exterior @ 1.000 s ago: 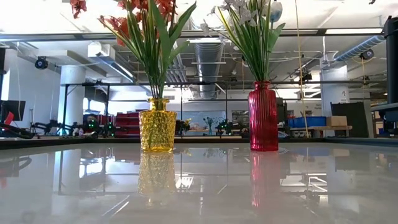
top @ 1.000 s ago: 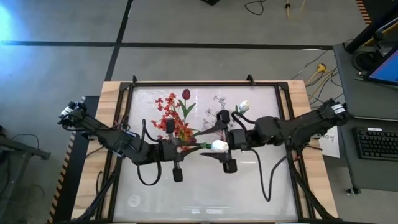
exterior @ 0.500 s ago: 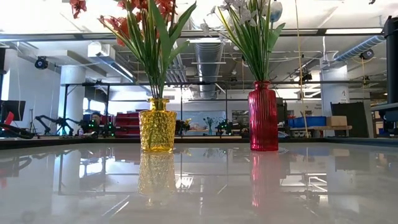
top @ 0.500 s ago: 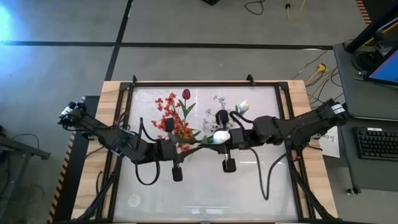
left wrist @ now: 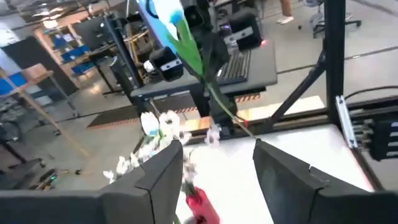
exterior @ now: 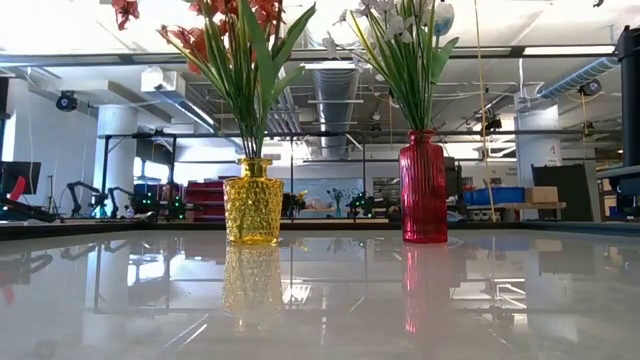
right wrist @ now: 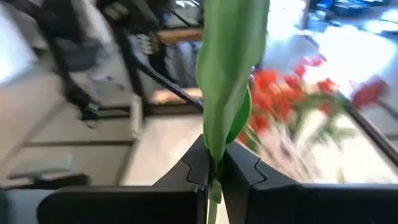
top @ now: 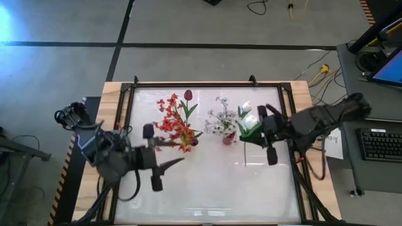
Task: Sort flowers into vase by color
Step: Put the white tulip into the red flower vase
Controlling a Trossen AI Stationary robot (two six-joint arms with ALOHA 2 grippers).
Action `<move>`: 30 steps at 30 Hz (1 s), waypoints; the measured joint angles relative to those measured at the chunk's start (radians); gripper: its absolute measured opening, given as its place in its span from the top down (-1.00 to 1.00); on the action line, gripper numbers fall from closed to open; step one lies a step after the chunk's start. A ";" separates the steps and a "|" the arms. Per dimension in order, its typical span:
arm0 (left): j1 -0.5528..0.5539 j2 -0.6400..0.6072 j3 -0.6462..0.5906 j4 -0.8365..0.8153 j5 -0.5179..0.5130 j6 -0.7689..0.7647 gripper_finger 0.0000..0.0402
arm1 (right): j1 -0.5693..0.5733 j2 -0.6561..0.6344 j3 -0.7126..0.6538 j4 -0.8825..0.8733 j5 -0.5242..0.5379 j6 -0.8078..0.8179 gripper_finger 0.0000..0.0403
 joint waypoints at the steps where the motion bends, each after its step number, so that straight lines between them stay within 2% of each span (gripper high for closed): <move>1: -0.018 0.000 -0.016 0.000 -0.031 -0.016 0.11 | 0.016 -0.023 -0.043 0.001 0.053 0.008 0.91; 5: -0.089 0.000 -0.108 -0.016 -0.165 -0.073 0.21 | 0.069 -0.115 -0.213 0.069 0.269 0.031 0.91; 7: -0.124 -0.006 -0.156 -0.022 -0.230 -0.106 0.25 | 0.090 -0.146 -0.296 0.141 0.337 0.025 0.91; 10: -0.168 -0.024 -0.212 -0.019 -0.266 -0.120 0.31 | 0.114 -0.175 -0.406 0.296 0.450 -0.045 0.91; 12: -0.184 -0.042 -0.248 -0.026 -0.168 -0.119 0.36 | 0.121 -0.185 -0.464 0.414 0.532 -0.112 0.91; 14: -0.189 -0.053 -0.288 -0.028 0.018 -0.113 0.41 | 0.121 -0.185 -0.508 0.496 0.587 -0.179 0.91; 15: -0.189 -0.057 -0.310 -0.026 0.089 -0.113 0.43 | 0.120 -0.182 -0.524 0.529 0.606 -0.206 0.91; 17: -0.189 -0.057 -0.344 -0.028 0.116 -0.122 0.47 | 0.120 -0.182 -0.548 0.583 0.615 -0.245 0.91; 20: -0.188 -0.064 -0.380 -0.025 0.036 -0.139 0.54 | 0.120 -0.184 -0.557 0.656 0.640 -0.302 0.91; 26: -0.189 -0.082 -0.382 -0.039 -0.044 -0.139 0.62 | 0.120 -0.182 -0.560 0.688 0.683 -0.363 0.91; 30: -0.187 -0.112 -0.380 -0.032 -0.056 -0.137 0.62 | 0.120 -0.181 -0.567 0.705 0.711 -0.371 0.91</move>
